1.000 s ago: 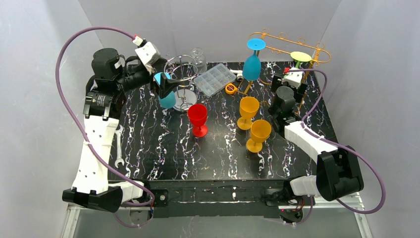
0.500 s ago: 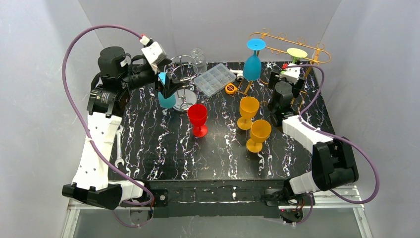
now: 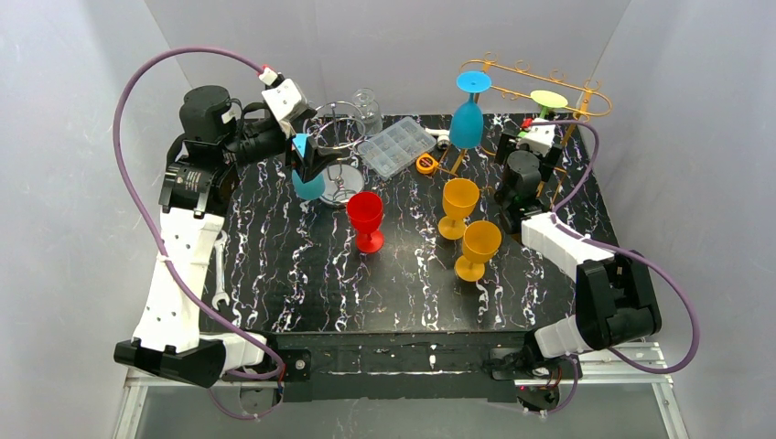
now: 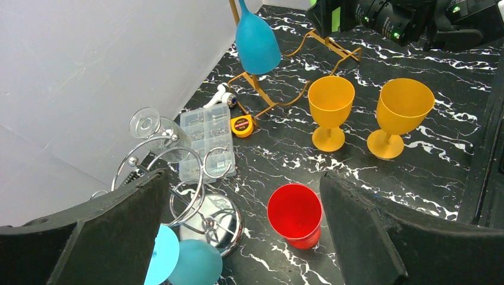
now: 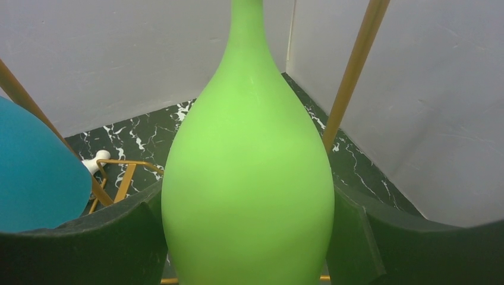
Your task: Place the wine glass upside down on the wine glass rack
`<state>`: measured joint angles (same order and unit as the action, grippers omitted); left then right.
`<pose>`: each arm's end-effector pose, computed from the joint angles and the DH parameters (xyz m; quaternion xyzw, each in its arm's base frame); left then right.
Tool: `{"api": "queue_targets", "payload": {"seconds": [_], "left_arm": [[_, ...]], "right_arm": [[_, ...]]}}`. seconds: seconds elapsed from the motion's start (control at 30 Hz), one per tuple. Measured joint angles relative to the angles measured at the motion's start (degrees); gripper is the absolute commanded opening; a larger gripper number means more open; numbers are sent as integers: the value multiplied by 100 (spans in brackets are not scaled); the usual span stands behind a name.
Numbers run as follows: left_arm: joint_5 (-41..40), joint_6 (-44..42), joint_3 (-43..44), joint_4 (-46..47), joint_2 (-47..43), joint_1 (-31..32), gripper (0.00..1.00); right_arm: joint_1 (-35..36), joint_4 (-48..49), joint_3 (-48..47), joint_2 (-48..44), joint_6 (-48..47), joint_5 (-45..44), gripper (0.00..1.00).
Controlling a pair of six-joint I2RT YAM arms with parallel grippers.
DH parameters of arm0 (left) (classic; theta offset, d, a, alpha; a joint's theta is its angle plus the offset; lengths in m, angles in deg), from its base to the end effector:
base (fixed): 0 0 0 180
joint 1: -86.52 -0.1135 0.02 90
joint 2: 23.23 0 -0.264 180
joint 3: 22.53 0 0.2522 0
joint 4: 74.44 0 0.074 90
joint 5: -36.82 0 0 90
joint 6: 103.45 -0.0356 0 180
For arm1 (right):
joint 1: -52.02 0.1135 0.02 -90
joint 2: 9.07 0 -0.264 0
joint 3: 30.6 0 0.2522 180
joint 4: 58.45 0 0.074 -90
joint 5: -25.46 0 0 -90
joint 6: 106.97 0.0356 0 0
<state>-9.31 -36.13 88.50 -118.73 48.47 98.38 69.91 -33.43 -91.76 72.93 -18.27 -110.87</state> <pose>0.2215 -0.0717 0.5154 0.4441 0.5779 -0.2150 0.6501 0.3098 0.0730 0.2924 0.1798 0.6652 -0.1679 0.7050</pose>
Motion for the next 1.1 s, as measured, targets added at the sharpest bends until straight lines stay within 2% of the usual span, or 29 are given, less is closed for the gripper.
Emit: {"api": "queue_targets", "payload": {"seconds": [1.0, 1.1], "left_arm": [[-2, -166, -17, -4, -120, 0, 98], [-2, -177, -20, -4, -120, 0, 98]], "right_arm": [[-177, -50, 35, 164, 210, 70, 48], [-179, -46, 33, 229, 286, 127, 50]]}}
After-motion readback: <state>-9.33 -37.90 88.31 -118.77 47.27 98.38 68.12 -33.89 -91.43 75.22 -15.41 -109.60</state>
